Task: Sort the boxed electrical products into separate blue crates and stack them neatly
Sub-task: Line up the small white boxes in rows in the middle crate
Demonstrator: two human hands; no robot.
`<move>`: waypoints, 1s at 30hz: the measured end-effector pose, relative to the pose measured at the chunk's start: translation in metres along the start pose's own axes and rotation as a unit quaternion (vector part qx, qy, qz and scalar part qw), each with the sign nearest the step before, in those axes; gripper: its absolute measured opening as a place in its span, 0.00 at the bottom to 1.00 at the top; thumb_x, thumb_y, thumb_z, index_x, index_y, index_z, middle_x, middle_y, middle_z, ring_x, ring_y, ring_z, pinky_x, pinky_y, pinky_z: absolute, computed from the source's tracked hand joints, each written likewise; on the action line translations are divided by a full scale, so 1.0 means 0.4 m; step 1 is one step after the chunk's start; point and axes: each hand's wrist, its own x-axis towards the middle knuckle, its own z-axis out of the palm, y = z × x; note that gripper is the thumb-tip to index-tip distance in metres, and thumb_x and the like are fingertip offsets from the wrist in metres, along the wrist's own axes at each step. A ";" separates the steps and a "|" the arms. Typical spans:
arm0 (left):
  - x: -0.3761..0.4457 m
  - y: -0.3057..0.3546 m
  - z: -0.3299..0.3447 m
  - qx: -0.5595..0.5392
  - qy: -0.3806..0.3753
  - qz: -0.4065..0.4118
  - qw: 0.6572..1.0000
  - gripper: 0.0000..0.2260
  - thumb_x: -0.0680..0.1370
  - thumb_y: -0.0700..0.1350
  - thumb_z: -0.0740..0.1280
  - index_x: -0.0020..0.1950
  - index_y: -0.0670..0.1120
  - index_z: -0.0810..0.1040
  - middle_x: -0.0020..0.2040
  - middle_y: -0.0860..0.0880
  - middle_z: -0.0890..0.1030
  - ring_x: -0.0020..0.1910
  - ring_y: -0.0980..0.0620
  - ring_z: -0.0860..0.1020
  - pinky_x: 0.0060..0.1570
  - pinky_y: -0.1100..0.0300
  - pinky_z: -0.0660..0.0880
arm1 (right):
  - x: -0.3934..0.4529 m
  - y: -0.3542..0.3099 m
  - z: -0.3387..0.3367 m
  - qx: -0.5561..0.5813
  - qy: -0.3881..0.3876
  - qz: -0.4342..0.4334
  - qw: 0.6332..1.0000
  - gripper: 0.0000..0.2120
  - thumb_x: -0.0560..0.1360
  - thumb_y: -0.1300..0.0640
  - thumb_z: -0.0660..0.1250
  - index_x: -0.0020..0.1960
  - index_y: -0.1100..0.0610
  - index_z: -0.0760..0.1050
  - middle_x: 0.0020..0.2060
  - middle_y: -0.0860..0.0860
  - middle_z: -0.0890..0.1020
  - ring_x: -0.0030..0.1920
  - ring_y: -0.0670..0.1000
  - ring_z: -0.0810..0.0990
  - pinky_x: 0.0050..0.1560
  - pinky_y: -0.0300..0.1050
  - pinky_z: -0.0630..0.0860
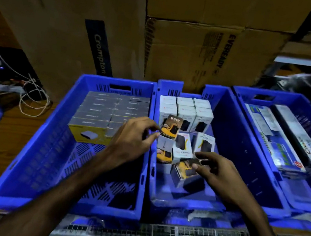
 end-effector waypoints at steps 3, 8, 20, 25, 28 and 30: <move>0.061 0.012 0.040 -0.017 -0.022 0.026 0.999 0.06 0.77 0.42 0.73 0.54 0.47 0.85 0.46 0.52 0.83 0.42 0.54 0.79 0.46 0.55 0.79 | 0.054 0.024 -0.048 -0.048 -0.028 0.028 0.998 0.26 0.73 0.36 0.73 0.65 0.50 0.81 0.57 0.43 0.85 0.58 0.41 0.83 0.58 0.44 0.78; 0.207 0.011 0.123 0.053 -0.115 0.045 0.991 0.11 0.79 0.44 0.69 0.60 0.46 0.83 0.55 0.47 0.82 0.54 0.46 0.80 0.56 0.50 0.78 | 0.221 0.034 -0.075 -0.149 -0.049 0.034 0.987 0.23 0.76 0.44 0.72 0.67 0.55 0.79 0.61 0.52 0.84 0.62 0.52 0.82 0.60 0.49 0.78; 0.316 -0.010 0.231 0.217 -0.290 -0.020 0.932 0.21 0.81 0.56 0.64 0.73 0.51 0.71 0.72 0.45 0.71 0.70 0.41 0.69 0.64 0.40 0.72 | 0.392 0.103 -0.012 -0.312 -0.203 0.108 0.922 0.32 0.66 0.39 0.69 0.68 0.49 0.72 0.68 0.55 0.72 0.66 0.60 0.75 0.60 0.55 0.78; 0.306 0.004 0.235 0.228 -0.307 -0.039 0.923 0.23 0.80 0.55 0.66 0.73 0.50 0.70 0.74 0.45 0.65 0.72 0.41 0.63 0.68 0.39 0.70 | 0.387 0.109 -0.004 -0.342 -0.250 0.106 0.900 0.46 0.67 0.42 0.72 0.80 0.44 0.55 0.73 0.56 0.64 0.71 0.64 0.71 0.65 0.58 0.76; 0.274 0.023 0.231 0.227 -0.313 -0.043 0.921 0.24 0.79 0.54 0.67 0.72 0.47 0.71 0.75 0.43 0.65 0.72 0.40 0.63 0.69 0.38 0.70 | 0.379 0.103 0.007 -0.341 -0.302 0.101 0.884 0.52 0.66 0.46 0.74 0.79 0.34 0.45 0.70 0.57 0.65 0.66 0.65 0.75 0.59 0.59 0.80; 0.241 0.036 0.231 0.224 -0.297 -0.038 0.928 0.23 0.79 0.55 0.66 0.71 0.45 0.72 0.73 0.41 0.66 0.72 0.38 0.64 0.67 0.37 0.71 | 0.359 0.109 -0.001 -0.332 -0.340 0.097 0.875 0.53 0.66 0.46 0.74 0.79 0.33 0.44 0.68 0.57 0.67 0.61 0.64 0.78 0.56 0.60 0.81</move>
